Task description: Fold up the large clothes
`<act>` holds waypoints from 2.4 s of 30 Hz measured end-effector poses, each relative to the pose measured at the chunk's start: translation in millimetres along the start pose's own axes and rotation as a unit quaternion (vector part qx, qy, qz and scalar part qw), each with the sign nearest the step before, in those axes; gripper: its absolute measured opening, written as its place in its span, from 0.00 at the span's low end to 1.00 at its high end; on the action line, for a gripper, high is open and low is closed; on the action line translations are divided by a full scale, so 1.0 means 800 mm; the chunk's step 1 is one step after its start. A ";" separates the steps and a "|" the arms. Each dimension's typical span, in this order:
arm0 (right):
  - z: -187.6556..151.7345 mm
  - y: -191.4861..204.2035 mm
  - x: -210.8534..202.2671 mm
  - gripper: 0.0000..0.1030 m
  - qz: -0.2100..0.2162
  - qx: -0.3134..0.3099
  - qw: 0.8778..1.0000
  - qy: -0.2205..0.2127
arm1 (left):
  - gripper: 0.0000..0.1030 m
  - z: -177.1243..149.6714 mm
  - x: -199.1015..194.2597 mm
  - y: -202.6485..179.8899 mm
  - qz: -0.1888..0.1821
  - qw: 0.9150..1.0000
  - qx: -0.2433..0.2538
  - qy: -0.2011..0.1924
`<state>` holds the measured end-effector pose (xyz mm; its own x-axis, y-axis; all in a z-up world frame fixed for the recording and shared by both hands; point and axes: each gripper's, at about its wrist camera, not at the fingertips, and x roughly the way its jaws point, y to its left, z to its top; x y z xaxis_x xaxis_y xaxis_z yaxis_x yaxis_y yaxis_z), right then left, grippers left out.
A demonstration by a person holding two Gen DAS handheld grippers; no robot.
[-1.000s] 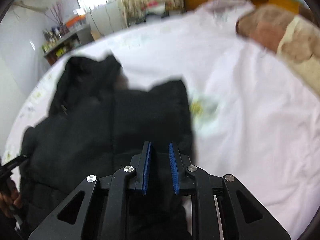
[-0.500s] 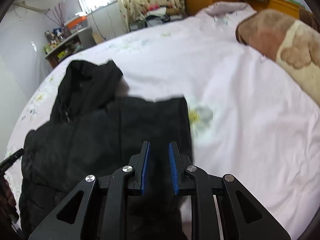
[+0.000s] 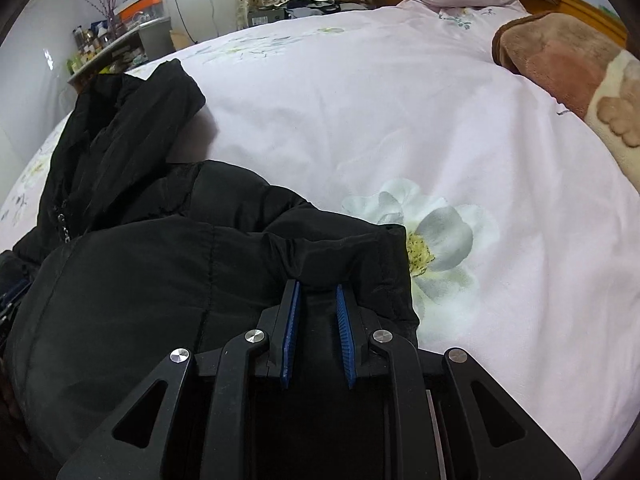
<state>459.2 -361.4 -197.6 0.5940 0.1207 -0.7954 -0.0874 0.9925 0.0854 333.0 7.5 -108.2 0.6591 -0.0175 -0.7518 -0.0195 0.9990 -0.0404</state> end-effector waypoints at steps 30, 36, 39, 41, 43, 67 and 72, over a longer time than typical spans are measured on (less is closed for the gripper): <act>-0.073 0.082 -0.131 0.20 0.060 -0.030 0.997 -0.025 | 0.42 -0.018 -0.115 0.068 0.043 0.999 -0.015 -0.012; -0.062 0.105 -0.095 0.20 0.061 -0.038 0.997 -0.005 | 0.42 0.011 -0.055 0.109 0.058 0.997 -0.041 0.018; -0.064 0.107 -0.085 0.20 0.056 -0.031 0.998 0.003 | 0.43 0.008 -0.034 0.110 0.059 0.997 -0.031 0.027; -0.065 0.104 -0.089 0.21 0.058 -0.030 0.998 0.003 | 0.43 0.009 -0.043 0.109 0.059 0.998 -0.032 0.021; -0.065 0.104 -0.099 0.22 0.060 -0.031 0.998 0.002 | 0.43 0.008 -0.060 0.105 0.060 0.997 -0.035 0.014; -0.111 0.171 -0.333 0.39 0.129 -0.045 0.986 -0.100 | 0.50 -0.046 -0.327 0.044 0.008 0.997 -0.052 -0.057; -0.114 0.172 -0.349 0.39 0.135 -0.047 0.984 -0.108 | 0.51 -0.050 -0.336 0.037 -0.005 0.997 -0.055 -0.061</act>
<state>208.7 -260.0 -18.3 0.6935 0.3918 -0.6046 -0.3327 0.9185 0.2136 125.2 40.0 66.7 0.7455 -0.0147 -0.6663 -0.0906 0.9882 -0.1232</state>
